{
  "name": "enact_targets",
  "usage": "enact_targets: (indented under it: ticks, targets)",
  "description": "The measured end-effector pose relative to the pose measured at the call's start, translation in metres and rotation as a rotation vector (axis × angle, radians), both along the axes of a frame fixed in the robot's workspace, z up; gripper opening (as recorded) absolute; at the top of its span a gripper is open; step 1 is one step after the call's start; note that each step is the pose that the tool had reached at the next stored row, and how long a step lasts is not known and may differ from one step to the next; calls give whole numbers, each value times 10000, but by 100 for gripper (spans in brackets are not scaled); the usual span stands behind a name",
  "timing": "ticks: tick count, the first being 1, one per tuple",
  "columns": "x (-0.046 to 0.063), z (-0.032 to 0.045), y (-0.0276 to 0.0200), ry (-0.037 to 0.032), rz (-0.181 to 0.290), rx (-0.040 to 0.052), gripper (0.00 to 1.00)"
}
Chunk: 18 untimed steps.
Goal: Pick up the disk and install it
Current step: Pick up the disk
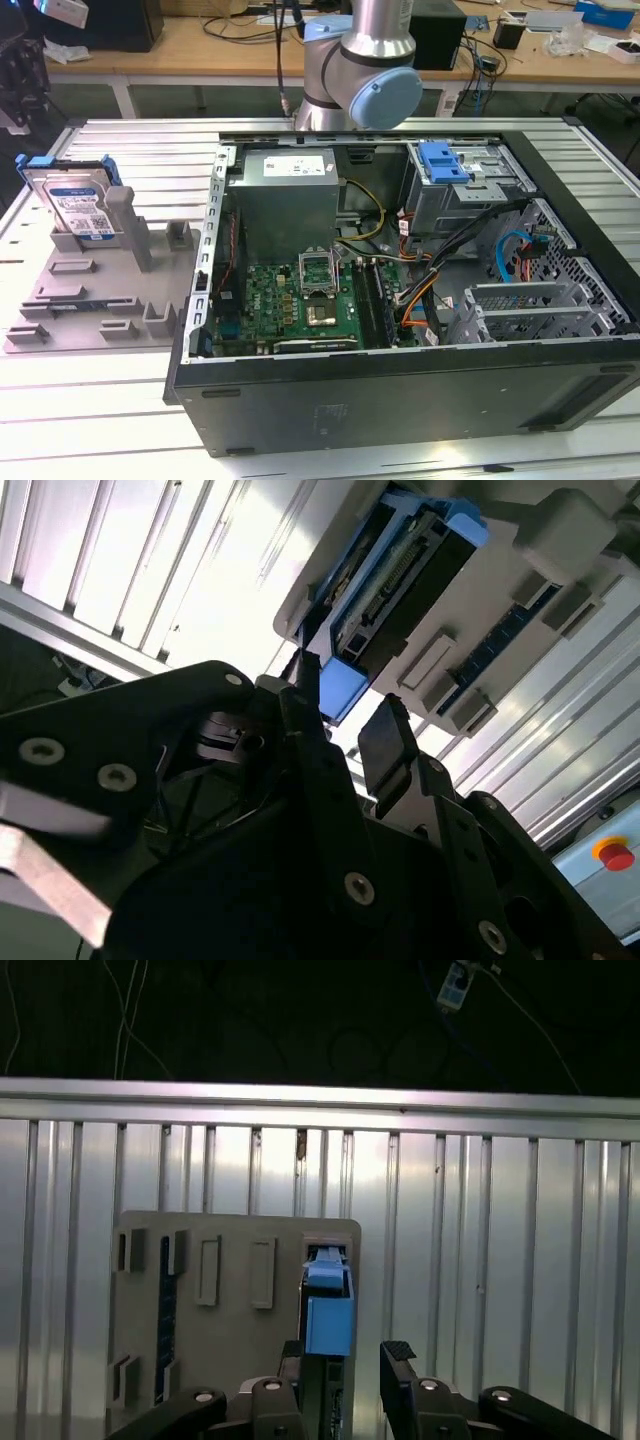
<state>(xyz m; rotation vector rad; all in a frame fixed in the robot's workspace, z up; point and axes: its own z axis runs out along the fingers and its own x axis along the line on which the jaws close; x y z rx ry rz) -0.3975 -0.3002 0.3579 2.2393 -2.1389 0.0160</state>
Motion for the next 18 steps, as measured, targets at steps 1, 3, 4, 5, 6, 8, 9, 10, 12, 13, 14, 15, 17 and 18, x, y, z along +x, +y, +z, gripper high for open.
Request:
enact_targets:
  ticks: [1, 3, 4, 5, 6, 8, 9, 10, 12, 13, 14, 15, 17, 18]
  targets:
    - [0, -7, 0, 1, 41, -1, 44]
    - [-2, -20, -1, 0, 109, -2, 44]
    - [-2, -27, -3, 0, 143, -2, 44]
    - [-1, -33, -5, 0, 176, -2, 44]
    - [-1, -40, -6, 0, 203, -3, 44]
    - [-3, -57, -13, 2, 268, -3, 44]
    - [-4, -62, -16, 2, 283, -4, 44]
    - [-7, -75, -24, 1, 322, -3, 44]
    - [-10, -93, -35, -2, 367, -2, 44]
    - [-11, -99, -38, -1, 377, -3, 44]
    - [-11, -104, -41, 0, 390, -3, 44]
    - [-12, -109, -45, 1, 402, -4, 44]
    - [-12, -123, -53, 1, 428, -3, 44]
    - [-13, -128, -59, 1, 436, -4, 44]
